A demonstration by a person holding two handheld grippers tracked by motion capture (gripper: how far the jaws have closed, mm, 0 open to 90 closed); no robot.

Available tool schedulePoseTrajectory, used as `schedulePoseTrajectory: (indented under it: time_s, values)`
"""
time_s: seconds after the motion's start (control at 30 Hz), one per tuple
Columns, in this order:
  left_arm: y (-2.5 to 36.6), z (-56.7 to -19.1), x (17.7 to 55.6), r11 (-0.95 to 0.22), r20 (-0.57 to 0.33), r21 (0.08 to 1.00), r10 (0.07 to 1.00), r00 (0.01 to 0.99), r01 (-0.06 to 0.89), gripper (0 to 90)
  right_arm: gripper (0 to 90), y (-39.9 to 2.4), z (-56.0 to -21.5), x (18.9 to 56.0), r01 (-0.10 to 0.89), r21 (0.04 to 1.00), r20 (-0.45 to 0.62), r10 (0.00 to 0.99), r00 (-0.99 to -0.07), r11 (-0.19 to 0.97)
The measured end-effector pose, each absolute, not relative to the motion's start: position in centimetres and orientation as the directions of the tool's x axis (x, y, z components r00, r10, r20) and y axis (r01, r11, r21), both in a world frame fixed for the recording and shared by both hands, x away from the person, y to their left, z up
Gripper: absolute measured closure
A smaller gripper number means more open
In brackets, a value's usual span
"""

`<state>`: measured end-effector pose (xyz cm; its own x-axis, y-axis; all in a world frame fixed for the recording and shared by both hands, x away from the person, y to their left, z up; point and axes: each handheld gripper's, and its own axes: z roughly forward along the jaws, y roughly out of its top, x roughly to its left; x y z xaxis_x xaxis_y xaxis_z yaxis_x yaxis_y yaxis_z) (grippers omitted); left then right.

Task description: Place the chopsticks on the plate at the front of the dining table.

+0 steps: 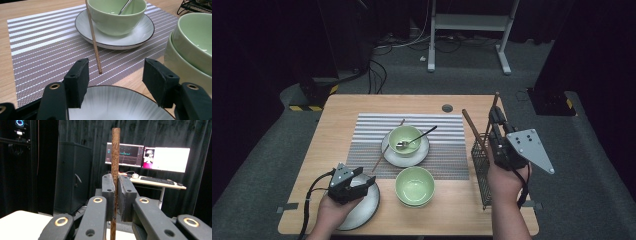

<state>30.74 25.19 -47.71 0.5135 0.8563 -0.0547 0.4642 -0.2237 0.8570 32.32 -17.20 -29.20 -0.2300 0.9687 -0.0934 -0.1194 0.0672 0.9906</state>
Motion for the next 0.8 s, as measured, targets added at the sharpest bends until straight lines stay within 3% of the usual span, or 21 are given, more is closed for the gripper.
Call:
schedulePoseTrajectory:
  time_s: [0.8]
  values:
    - [25.4, -47.5, 30.7, -0.213, -0.060, 0.863, 0.856, 0.513, 0.457, 38.2, 84.4, -14.1, -29.0, 31.8, -0.135, 0.989, -0.098, 0.947, -0.306, 0.059]
